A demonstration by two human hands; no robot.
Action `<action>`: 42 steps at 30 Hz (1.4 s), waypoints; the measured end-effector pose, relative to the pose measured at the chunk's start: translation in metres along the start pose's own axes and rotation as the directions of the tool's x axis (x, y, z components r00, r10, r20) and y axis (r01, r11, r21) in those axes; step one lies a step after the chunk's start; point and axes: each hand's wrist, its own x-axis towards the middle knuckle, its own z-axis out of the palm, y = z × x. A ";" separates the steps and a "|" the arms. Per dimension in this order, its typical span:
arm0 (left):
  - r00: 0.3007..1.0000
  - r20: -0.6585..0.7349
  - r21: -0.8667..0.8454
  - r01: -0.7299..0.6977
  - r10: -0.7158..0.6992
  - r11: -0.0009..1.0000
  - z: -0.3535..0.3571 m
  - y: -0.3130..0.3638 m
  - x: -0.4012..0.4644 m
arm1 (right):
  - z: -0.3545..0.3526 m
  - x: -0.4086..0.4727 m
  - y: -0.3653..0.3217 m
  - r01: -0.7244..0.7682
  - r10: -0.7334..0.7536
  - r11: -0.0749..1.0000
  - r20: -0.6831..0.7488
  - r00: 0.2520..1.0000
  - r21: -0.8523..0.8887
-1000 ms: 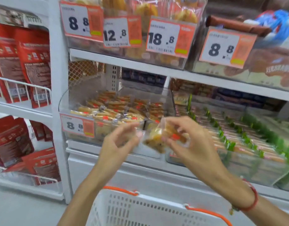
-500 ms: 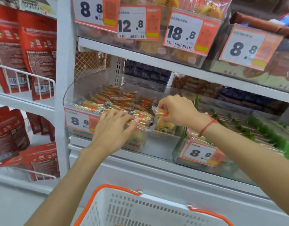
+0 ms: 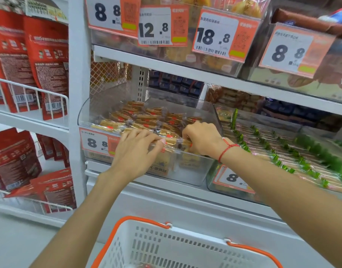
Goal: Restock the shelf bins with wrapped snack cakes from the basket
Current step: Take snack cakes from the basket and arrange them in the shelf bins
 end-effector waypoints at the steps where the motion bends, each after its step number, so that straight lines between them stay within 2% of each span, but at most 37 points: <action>1: 1.000 -0.001 -0.012 -0.002 0.002 1.000 -0.001 0.000 0.000 | -0.006 -0.003 0.001 0.013 -0.013 1.000 -0.006 1.000 -0.004; 3: 0.999 -0.053 -0.102 -0.012 0.006 0.995 -0.003 0.002 -0.002 | -0.017 -0.012 0.005 0.032 -0.030 0.999 -0.036 0.999 0.036; 6: 0.972 -0.232 -0.290 -0.096 0.028 0.952 -0.012 0.012 -0.013 | -0.031 -0.041 0.007 0.059 -0.039 0.988 -0.137 0.990 0.142; 8: 0.957 -0.290 -0.393 -0.108 -0.011 0.913 -0.019 0.023 -0.027 | -0.034 -0.069 0.004 0.085 -0.033 0.965 -0.207 0.978 0.248; 10: 0.962 -0.267 -0.494 -0.081 -0.062 0.865 -0.022 0.031 -0.045 | -0.027 -0.099 0.000 0.114 -0.017 0.918 -0.249 0.968 0.379; 13: 0.993 -0.046 -0.572 0.062 -0.107 0.818 -0.011 0.035 -0.074 | 0.010 -0.135 -0.005 0.073 0.013 0.842 -0.156 0.988 0.534; 15: 0.979 0.158 -0.527 0.194 -0.129 0.828 0.009 0.028 -0.092 | 0.048 -0.151 -0.008 -0.009 0.005 0.839 0.009 1.000 0.544; 19: 0.854 0.485 -0.305 0.368 -0.189 0.878 0.064 0.008 -0.136 | 0.131 -0.186 -0.021 -0.130 -0.034 0.837 0.289 0.957 0.531; 23: 0.695 0.662 -0.121 0.468 -0.280 0.876 0.123 -0.009 -0.187 | 0.208 -0.218 -0.027 -0.246 -0.025 0.852 0.505 0.863 0.462; 26: 0.631 0.699 0.099 0.379 -0.336 0.920 0.165 -0.015 -0.230 | 0.255 -0.243 -0.035 -0.322 0.000 0.851 0.613 0.790 0.415; 28: 0.596 0.738 0.217 0.233 -0.315 0.948 0.183 -0.018 -0.260 | 0.280 -0.258 -0.042 -0.306 -0.004 0.877 0.644 0.765 0.370; 30: 0.544 0.773 0.274 0.178 -0.326 0.945 0.188 -0.025 -0.285 | 0.298 -0.266 -0.047 -0.267 -0.011 0.897 0.622 0.783 0.352; 32: 0.501 0.787 0.291 0.212 -0.359 0.933 0.190 -0.033 -0.299 | 0.310 -0.272 -0.054 -0.250 -0.022 0.902 0.614 0.789 0.353; 34: 0.507 0.776 0.284 0.252 -0.377 0.925 0.191 -0.037 -0.305 | 0.327 -0.277 -0.062 -0.202 -0.013 0.918 0.535 0.845 0.341; 37: 0.517 0.755 0.264 0.325 -0.404 0.908 0.193 -0.039 -0.304 | 0.343 -0.276 -0.070 -0.136 0.020 0.969 0.481 0.876 0.208; 40: 0.482 0.745 0.295 0.383 -0.462 0.875 0.194 -0.039 -0.303 | 0.342 -0.272 -0.077 -0.116 0.024 0.981 0.506 0.862 0.152; 42: 0.473 0.754 0.297 0.373 -0.456 0.879 0.194 -0.038 -0.302 | 0.340 -0.272 -0.077 -0.108 0.010 0.983 0.541 0.841 0.150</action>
